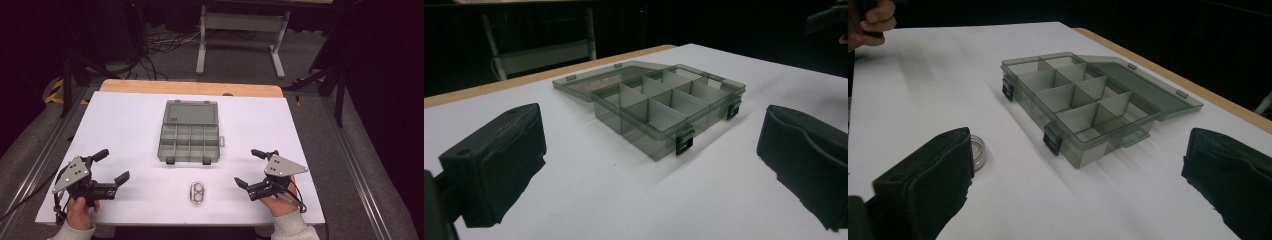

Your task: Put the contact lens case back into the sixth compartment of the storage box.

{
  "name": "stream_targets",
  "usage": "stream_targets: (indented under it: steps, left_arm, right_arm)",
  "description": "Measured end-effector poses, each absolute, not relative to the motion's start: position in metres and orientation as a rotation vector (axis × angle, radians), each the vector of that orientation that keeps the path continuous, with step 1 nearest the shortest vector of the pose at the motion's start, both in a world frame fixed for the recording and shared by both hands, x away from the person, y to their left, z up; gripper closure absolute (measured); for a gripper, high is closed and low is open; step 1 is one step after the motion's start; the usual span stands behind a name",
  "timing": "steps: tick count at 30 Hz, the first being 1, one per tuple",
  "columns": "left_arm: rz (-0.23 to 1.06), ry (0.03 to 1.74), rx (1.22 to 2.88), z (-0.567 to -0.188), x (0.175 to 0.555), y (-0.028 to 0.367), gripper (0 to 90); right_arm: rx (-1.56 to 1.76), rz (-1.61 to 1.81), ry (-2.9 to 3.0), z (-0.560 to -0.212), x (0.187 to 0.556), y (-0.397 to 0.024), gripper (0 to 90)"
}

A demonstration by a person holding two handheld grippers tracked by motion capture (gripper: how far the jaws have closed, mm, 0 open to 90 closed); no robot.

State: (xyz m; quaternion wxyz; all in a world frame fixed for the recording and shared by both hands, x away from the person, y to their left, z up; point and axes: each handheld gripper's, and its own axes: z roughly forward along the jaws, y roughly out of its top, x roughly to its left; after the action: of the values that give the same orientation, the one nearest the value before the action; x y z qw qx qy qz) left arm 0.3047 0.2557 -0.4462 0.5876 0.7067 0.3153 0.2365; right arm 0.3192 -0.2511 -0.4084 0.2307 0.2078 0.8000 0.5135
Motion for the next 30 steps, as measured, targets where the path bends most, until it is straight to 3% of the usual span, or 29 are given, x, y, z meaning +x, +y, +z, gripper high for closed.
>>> stream_targets:
  steps: [30]
  left_arm:
    - [0.568,0.729,1.651,-0.446,0.304,0.256,0.3]
  right_arm:
    - [0.431,1.448,2.308,-0.388,0.346,-0.182,0.3]
